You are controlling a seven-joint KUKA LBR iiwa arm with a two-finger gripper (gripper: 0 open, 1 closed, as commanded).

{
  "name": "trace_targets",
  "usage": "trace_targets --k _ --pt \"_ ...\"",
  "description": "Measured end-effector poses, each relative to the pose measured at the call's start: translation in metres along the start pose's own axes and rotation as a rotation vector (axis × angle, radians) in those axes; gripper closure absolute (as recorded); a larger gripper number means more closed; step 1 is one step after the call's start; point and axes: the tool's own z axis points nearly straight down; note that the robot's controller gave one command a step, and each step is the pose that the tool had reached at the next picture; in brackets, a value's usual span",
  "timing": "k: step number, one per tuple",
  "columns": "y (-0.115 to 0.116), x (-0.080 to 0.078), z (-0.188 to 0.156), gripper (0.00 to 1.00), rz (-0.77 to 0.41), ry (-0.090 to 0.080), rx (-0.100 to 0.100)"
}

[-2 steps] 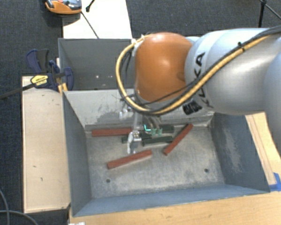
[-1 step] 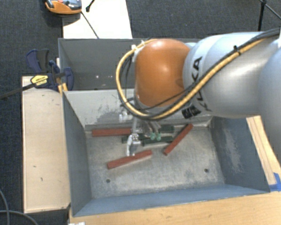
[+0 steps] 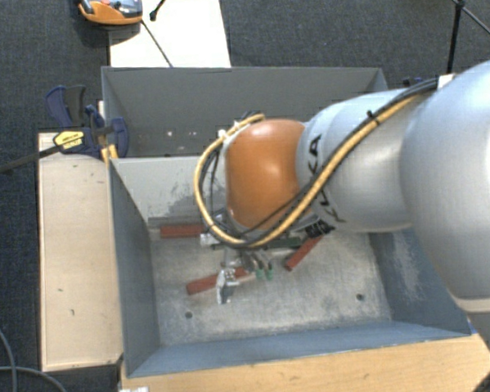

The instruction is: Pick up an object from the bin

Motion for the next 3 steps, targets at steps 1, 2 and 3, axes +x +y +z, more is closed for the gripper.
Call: trace_targets --k 1,2,3 --pt "-0.027 -0.022 0.058 1.00 -0.074 -0.005 -0.001" --pt "-0.027 -0.022 0.058 1.00 -0.073 -0.005 -0.001" --pt "-0.008 -0.007 -0.065 1.00 -0.094 0.003 0.000"
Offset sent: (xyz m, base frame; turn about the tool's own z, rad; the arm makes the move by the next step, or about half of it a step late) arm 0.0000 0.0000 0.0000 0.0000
